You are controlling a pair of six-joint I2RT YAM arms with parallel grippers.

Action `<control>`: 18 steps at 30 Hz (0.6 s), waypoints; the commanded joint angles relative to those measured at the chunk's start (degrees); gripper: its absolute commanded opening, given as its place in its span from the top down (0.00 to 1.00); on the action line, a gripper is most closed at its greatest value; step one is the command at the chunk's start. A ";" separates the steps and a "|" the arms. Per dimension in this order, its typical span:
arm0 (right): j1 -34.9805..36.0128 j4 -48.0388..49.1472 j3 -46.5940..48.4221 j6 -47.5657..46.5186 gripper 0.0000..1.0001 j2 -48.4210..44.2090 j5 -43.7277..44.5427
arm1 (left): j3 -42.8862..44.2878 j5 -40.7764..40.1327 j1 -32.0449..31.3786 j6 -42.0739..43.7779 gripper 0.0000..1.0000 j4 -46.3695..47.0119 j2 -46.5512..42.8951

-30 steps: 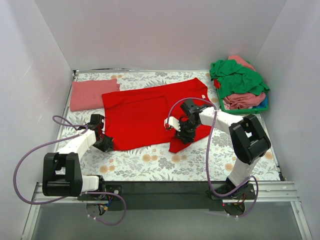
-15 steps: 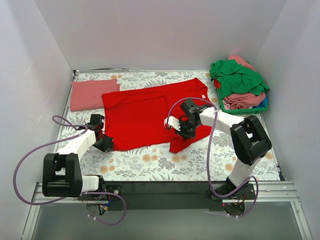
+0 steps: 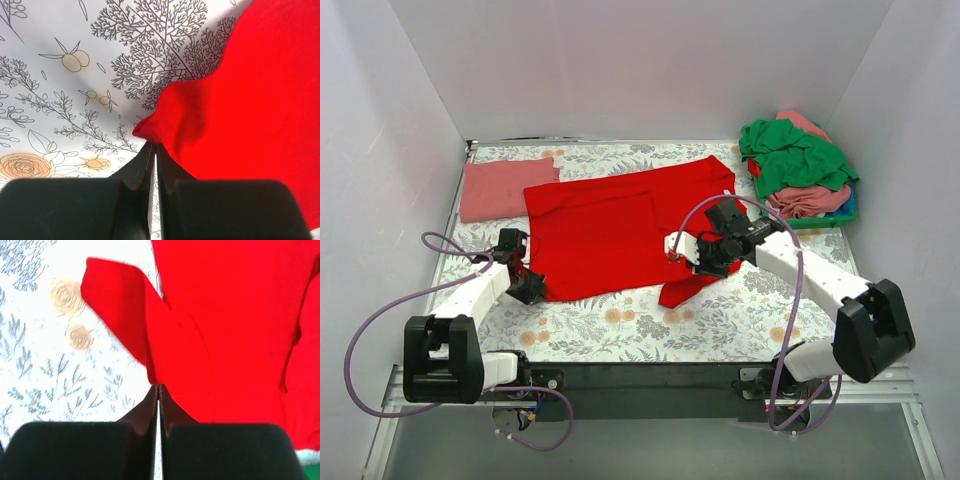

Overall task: Fold and stack the t-shirts
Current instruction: Fold the tshirt

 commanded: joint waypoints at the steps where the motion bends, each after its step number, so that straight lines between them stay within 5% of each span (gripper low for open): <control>1: -2.00 -2.92 -1.94 -2.73 0.99 -6.74 -2.28 | 0.84 0.12 0.00 0.23 1.00 -1.18 -2.86; 7: -6.93 -3.36 -4.14 -2.74 0.99 -13.26 -3.77 | 0.84 -0.05 0.00 -0.29 1.00 -1.71 -4.88; 18: -8.60 -3.27 2.88 -0.80 0.99 -10.73 -6.06 | 3.39 -0.14 0.00 -0.30 1.00 -1.19 -4.79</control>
